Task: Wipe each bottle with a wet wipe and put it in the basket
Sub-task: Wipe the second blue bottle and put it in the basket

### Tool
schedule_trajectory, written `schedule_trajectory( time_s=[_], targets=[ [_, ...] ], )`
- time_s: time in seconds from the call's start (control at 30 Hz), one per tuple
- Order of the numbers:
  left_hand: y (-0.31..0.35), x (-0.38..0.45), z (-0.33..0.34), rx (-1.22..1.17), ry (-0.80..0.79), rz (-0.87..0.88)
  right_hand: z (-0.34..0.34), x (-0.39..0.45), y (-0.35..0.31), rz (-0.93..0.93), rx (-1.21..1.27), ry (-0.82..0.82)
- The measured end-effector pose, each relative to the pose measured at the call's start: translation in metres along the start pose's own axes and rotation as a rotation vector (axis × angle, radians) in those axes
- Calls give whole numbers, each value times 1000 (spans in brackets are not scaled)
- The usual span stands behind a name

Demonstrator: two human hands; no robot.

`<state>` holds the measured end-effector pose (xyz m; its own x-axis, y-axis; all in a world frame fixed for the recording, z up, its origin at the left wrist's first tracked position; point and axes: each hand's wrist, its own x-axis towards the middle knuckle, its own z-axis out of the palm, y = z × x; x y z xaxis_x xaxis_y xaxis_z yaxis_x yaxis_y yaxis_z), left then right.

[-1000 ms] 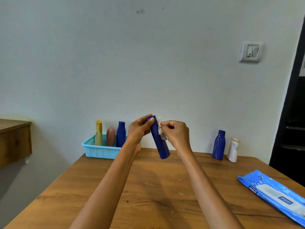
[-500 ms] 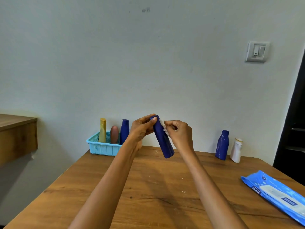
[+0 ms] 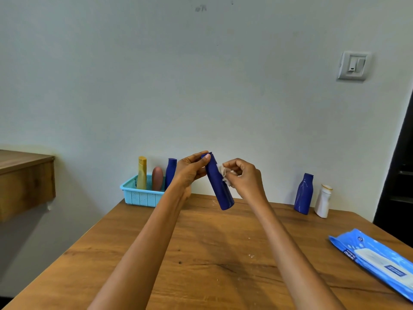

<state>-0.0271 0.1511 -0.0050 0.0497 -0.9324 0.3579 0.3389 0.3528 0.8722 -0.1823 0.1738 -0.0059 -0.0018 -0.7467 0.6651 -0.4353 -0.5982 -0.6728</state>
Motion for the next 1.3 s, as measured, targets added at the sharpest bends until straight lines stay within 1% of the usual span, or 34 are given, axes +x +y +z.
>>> schedule_trajectory(
  time_s=[0.1, 0.2, 0.27, 0.33, 0.4, 0.47, 0.57, 0.63, 0.7, 0.77, 0.83, 0.9, 1.0, 1.07, 1.17, 1.23, 1.3],
  targets=[
    [-4, -3, 6, 34, -16, -3, 2, -2, -9, -88, 41, 76],
    [-3, -3, 8, 19, 14, -5, 7, -5, -17, -200, 10, 45],
    [-2, -1, 6, -1, 54, -9, 11, -7, -16, -184, -66, -28],
    [-2, 1, 2, 2, 95, -13, 13, -8, -12, -116, -140, -102],
    [-3, 2, -2, 4, 130, -17, 12, -9, -6, -60, -172, -129],
    [-2, 2, -4, -3, 140, -21, 8, -8, -1, -8, -146, -101],
    [-2, 1, -1, -1, 78, -40, 6, -6, 3, 29, -58, -6],
    [-3, -1, 3, 15, 20, -48, 6, -5, -1, -13, -17, 62],
    [-3, -2, 6, 28, 2, -37, 7, -6, -9, -87, 19, 95],
    [-2, -3, 5, 14, 15, -26, 9, -8, -14, -147, 50, 51],
    [-1, -2, 1, -13, 60, -26, 11, -8, -16, -154, 16, -54],
    [-1, -1, -4, -25, 112, -29, 11, -8, -12, -92, -33, -135],
    [1, -1, -8, -52, 157, -16, 8, -8, 0, 42, -76, -179],
    [2, -1, -10, -70, 167, -14, 5, -7, 7, 108, -72, -147],
    [1, -2, -6, -74, 137, -37, 4, -5, 12, 150, -20, -37],
    [-1, -2, -1, -43, 99, -47, 6, -4, 9, 131, 29, 20],
    [-2, -3, 3, -29, 91, -40, 8, -5, 3, 69, 65, 37]
  ],
)
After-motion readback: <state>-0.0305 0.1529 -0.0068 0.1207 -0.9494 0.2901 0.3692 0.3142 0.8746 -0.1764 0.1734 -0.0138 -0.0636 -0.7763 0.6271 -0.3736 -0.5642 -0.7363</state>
